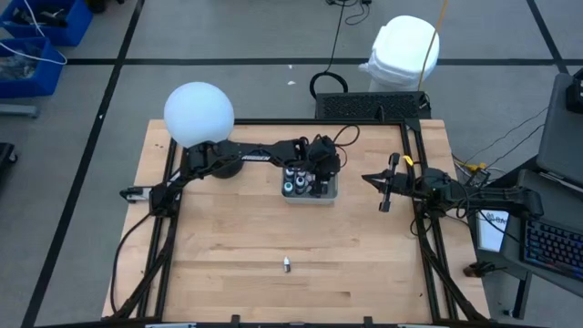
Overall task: Pick & Place food coloring
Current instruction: Put the small green food coloring bottle into the gray bin
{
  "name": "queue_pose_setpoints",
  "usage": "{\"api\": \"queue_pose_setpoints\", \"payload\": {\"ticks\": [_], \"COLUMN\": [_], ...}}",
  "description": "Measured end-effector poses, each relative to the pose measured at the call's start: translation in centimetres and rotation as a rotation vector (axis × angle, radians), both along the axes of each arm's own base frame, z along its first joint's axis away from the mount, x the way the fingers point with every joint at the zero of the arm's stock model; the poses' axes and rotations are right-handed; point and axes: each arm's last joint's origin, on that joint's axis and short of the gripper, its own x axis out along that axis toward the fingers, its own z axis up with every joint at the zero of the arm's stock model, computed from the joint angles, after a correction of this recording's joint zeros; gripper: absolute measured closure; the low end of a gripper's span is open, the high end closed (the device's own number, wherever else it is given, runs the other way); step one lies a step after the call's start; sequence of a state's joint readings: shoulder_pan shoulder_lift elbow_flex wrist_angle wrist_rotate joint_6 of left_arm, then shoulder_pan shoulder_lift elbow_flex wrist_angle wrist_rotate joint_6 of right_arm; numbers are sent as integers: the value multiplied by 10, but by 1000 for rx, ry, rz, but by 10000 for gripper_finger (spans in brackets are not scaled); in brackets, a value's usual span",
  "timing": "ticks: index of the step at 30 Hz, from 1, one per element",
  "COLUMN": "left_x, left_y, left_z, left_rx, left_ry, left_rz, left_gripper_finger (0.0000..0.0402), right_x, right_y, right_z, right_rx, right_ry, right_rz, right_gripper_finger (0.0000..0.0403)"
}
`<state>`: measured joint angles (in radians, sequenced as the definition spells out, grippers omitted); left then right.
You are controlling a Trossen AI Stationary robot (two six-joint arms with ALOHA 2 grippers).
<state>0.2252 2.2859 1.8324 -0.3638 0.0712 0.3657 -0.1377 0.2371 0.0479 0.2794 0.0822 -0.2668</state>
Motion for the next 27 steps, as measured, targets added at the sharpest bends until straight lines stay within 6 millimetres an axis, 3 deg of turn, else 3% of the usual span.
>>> {"api": "queue_pose_setpoints", "payload": {"ticks": [27], "left_x": [0], "left_y": [2], "left_z": [-2], "left_rx": [23], "left_ry": [7], "left_rz": [-18], "left_gripper_finger": [309], "right_x": [0], "right_y": [0], "right_z": [0], "right_rx": [0], "right_ry": [0], "right_rz": [0], "right_gripper_finger": [403]}}
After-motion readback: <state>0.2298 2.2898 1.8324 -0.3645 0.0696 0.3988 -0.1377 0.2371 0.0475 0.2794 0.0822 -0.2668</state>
